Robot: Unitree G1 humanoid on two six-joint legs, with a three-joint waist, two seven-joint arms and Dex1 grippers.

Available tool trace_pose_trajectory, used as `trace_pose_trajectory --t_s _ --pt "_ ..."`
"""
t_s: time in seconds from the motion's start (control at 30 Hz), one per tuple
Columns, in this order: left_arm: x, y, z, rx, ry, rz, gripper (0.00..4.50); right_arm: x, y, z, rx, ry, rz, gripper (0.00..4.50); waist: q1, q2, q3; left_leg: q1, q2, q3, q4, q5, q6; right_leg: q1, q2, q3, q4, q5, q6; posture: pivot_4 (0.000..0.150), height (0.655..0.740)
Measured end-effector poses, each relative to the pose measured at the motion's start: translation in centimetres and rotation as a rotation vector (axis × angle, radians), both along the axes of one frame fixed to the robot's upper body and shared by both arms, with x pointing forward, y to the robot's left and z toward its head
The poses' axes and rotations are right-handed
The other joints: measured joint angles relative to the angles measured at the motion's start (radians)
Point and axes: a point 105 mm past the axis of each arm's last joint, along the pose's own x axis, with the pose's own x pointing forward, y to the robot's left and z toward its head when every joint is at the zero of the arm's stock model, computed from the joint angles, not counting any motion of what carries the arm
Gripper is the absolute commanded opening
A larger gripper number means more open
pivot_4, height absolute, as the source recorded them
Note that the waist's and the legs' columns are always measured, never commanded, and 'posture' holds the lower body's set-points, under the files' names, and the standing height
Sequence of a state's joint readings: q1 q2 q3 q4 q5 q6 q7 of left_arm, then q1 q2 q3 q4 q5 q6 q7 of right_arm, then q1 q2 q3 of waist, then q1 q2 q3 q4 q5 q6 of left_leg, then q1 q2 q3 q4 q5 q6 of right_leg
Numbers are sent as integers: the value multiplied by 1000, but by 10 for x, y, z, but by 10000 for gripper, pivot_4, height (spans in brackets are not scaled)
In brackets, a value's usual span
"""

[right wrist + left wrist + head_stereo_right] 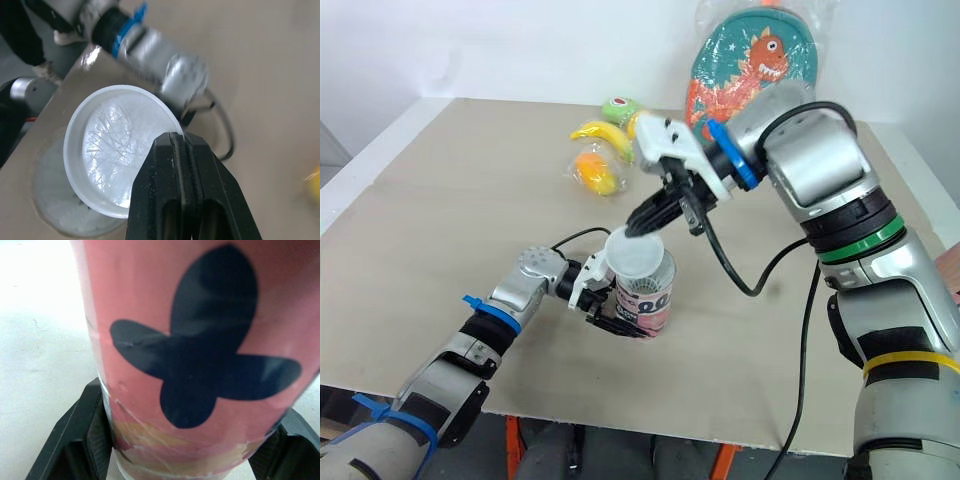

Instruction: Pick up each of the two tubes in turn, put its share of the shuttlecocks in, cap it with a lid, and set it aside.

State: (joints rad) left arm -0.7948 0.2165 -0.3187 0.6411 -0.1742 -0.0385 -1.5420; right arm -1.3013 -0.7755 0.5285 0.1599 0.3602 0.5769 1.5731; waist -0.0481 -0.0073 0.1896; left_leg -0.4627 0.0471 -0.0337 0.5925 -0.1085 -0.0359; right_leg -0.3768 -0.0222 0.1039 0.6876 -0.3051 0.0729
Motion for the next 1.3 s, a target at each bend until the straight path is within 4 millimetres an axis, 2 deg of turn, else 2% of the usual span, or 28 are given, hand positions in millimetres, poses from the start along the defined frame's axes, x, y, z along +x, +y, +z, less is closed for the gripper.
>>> trace_pose_trajectory --t_s 0.27,0.83,1.13,1.23,1.27,1.3 --pt "0 1 -1 2 5 0 29632 -14 -5 -4 -96 -37 83 323 0 0 0 1 0 0 0 -1 0 1 0 0 0 -1 0 1500 7400" --pt "-1 0 -1 -1 3 -1 29632 -17 -5 -1 -130 -112 140 323 0 0 0 1 0 0 0 -1 0 1 0 0 0 -1 0 1500 7400" --pt "1 1 -1 1 18 14 29632 -18 -2 -1 -201 -358 247 323 0 0 -1 1 0 0 1 -1 0 2 0 -1 0 -1 1 1500 7400" --pt "1 2 -1 1 22 19 29632 -19 0 -3 -195 -372 251 9708 0 0 -1 2 1 -1 1 -1 0 2 0 -1 0 0 1 1500 7400" --pt "1 3 -1 1 24 21 29632 -20 1 -6 -187 -363 252 14760 0 0 -1 2 1 -1 1 -1 0 2 0 -2 0 0 1 1500 7400" --pt "2 3 -1 1 24 21 29632 -20 1 -6 -180 -356 249 16874 0 0 -1 2 1 -1 1 -1 0 2 0 -1 0 0 0 1500 7400"
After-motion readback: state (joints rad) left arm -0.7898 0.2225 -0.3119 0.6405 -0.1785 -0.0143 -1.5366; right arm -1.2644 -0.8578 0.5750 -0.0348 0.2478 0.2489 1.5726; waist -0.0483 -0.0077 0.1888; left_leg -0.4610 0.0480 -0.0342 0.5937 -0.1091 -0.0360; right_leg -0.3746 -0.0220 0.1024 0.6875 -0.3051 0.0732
